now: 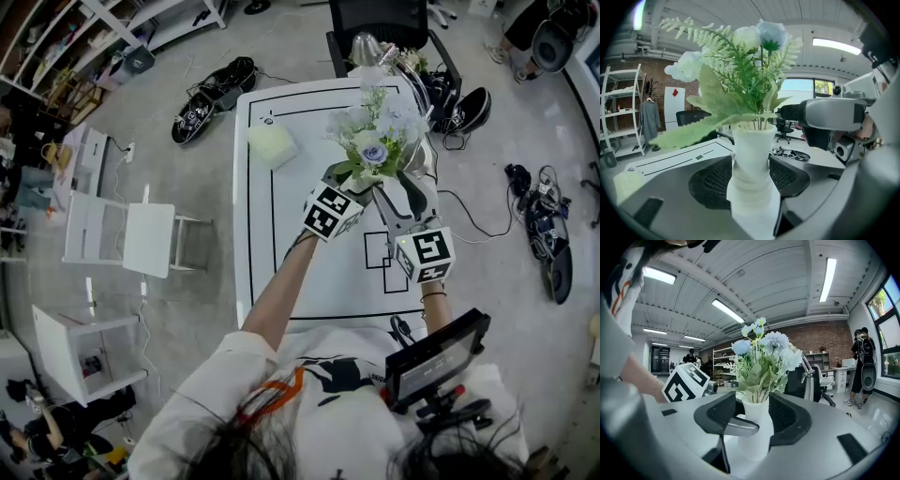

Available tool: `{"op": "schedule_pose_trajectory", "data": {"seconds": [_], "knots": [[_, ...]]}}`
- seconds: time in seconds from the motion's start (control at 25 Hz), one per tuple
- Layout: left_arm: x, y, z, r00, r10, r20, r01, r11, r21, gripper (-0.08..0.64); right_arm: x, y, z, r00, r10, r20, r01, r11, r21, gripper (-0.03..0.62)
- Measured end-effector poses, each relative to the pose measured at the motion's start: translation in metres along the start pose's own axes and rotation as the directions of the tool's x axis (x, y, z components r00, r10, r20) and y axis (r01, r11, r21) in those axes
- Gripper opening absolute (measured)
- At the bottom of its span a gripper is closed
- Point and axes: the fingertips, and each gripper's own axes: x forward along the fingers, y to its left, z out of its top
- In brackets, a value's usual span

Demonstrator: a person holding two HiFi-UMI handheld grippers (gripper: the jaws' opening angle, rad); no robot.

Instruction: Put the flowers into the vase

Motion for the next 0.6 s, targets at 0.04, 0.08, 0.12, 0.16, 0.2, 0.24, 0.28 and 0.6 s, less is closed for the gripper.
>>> {"op": "schedule_pose_trajectory", "data": {"seconds": [0.04,0.08,0.12,0.16,0.2,0.24,0.28,0.6], "knots": [[-0.001,0.000,-0.003,1.000,0.006,-0.005,-0.006,1.000,0.001,0.241,-0.002,0.000,-0.002,1.000,-0.006,-0.004,0.006,1.000,0.004,0.212],[-0.003,0.000,-0.004,1.000,0.011,-0.002,-0.011,1.000,-0.009,0.241,-0.004,0.000,-0.003,1.000,-0.012,-0.007,0.012,1.000,0.008,0.212],[-0.004,0.001,-0.004,1.000,0.018,0.005,-0.017,1.000,-0.025,0.242,-0.006,0.000,-0.004,1.000,-0.017,-0.009,0.017,1.000,0.013,0.212],[-0.006,0.002,-0.004,1.000,0.024,0.011,-0.024,0.999,-0.043,0.249,-0.007,0.000,-0.005,1.000,-0.021,-0.009,0.021,1.000,0.020,0.212],[-0.008,0.003,-0.004,0.999,0.030,0.013,-0.029,0.998,-0.056,0.258,-0.008,-0.001,-0.006,1.000,-0.024,-0.007,0.024,0.999,0.029,0.212],[-0.009,0.003,-0.006,0.999,0.033,0.011,-0.032,0.998,-0.062,0.261,-0.010,-0.001,-0.006,1.000,-0.026,-0.002,0.026,0.999,0.039,0.212],[-0.012,0.003,-0.009,0.999,0.033,0.006,-0.032,0.997,-0.064,0.261,-0.011,-0.001,-0.007,1.000,-0.027,0.005,0.026,0.998,0.051,0.212],[-0.051,-0.009,-0.028,0.999,0.030,0.011,-0.029,0.997,-0.069,0.261,-0.022,0.012,-0.011,0.998,-0.055,0.041,0.049,0.989,0.136,0.210]]}}
